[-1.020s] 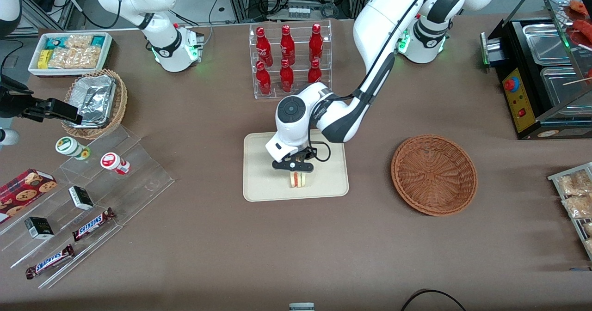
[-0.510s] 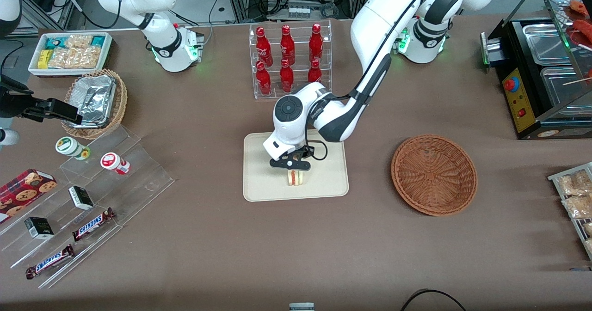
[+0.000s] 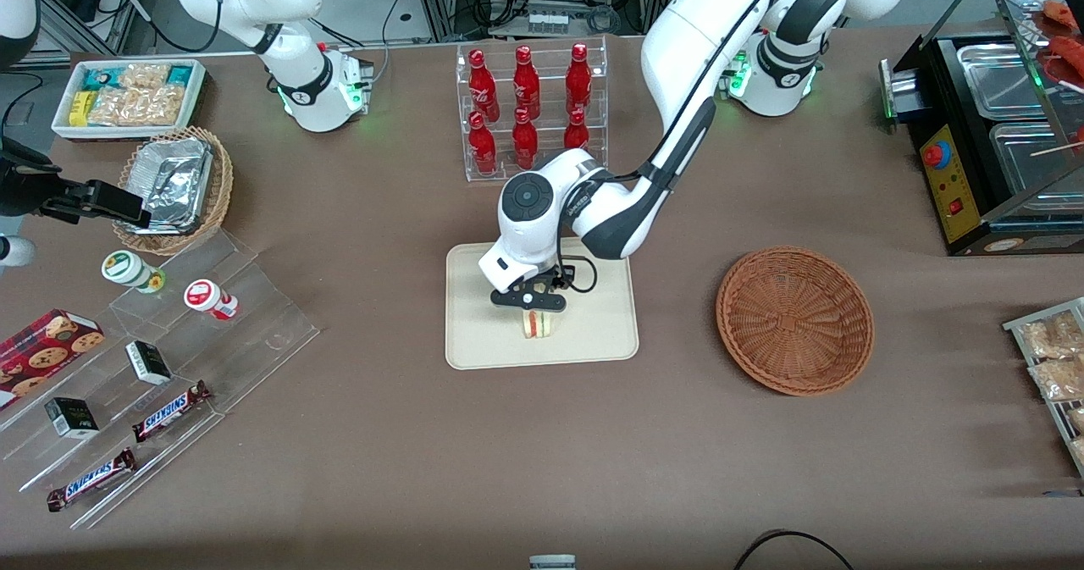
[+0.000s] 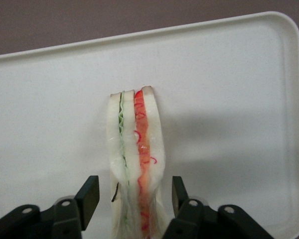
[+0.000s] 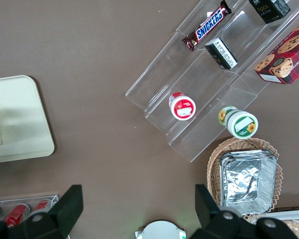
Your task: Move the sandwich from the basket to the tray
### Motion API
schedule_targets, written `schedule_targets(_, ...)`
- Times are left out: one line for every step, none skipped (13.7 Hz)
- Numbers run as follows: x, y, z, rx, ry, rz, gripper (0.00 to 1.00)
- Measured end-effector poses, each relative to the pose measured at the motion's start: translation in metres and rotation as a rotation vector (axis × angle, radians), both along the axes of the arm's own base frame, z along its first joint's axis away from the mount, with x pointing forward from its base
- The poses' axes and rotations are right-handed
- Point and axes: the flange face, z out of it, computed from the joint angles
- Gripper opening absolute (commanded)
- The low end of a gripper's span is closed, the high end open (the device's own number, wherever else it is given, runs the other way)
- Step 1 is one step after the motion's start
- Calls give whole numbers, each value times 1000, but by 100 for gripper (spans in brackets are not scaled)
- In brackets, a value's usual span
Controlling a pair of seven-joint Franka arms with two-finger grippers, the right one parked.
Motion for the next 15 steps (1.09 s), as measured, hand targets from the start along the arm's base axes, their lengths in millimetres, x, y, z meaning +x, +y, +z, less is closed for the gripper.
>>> schedule_targets(3, 0, 10, -6, -10, 4, 99)
schedule_targets(7, 2, 24, -11, -19, 10, 99)
schedule_targets(11, 5, 42, -13, -29, 19, 99)
schedule_targets(15, 10, 64, -15, -43, 36, 99)
schedule_targets(23, 20, 90, -11, -61, 70, 99)
schedule_targets(31, 35, 117, -1, -78, 103, 99)
schedule_targets(38, 53, 144, 18, -85, 132, 99)
schedule_targets(43, 72, 170, 42, -85, 161, 99)
schedule_targets(48, 94, 195, 63, -86, 194, 99)
schedule_targets(53, 116, 220, 75, -92, 229, 99)
schedule_targets(57, 139, 241, 79, -100, 266, 99)
schedule_targets(60, 163, 257, 77, -106, 293, 99)
schedule_targets(62, 188, 270, 78, -107, 303, 99)
schedule_targets(63, 213, 280, 82, -105, 299, 99)
schedule_targets(63, 239, 289, 87, -99, 289, 99)
